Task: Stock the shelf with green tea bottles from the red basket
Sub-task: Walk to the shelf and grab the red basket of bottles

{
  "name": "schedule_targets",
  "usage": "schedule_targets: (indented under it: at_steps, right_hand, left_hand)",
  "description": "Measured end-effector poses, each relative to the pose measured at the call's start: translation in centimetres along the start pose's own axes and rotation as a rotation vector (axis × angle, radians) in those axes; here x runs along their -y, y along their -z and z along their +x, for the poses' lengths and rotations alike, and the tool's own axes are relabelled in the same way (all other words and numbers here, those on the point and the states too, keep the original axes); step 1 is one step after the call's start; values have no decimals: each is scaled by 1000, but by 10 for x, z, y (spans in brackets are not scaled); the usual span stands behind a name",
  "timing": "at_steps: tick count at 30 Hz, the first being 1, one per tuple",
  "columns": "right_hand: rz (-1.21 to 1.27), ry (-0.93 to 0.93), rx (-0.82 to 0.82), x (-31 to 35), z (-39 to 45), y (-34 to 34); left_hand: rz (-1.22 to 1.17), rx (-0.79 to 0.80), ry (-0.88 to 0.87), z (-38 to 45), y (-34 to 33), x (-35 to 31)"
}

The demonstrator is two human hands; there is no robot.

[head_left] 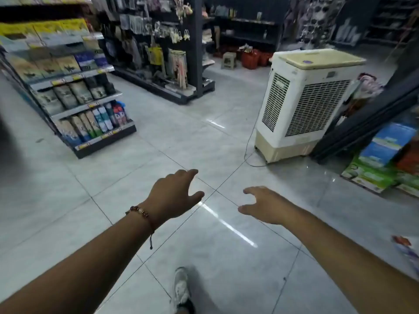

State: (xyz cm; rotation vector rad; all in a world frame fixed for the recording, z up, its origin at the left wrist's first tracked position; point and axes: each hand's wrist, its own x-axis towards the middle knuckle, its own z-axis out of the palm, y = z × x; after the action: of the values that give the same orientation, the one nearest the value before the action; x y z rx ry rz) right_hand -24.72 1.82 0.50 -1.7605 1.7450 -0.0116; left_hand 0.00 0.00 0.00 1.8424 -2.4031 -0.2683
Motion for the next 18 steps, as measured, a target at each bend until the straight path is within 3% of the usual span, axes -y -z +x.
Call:
schedule_targets:
  at_steps: [7, 12, 18]
  right_hand:
    - [38, -98, 60, 2, 147, 17]
    - [108, -135, 74, 30, 250, 50]
    - [131, -97, 15, 49, 340, 104]
  left_hand:
    - [-13, 99, 6, 137, -45, 57]
    - [-22, 173, 7, 241, -32, 107]
    - [-5, 151, -32, 342, -5, 134]
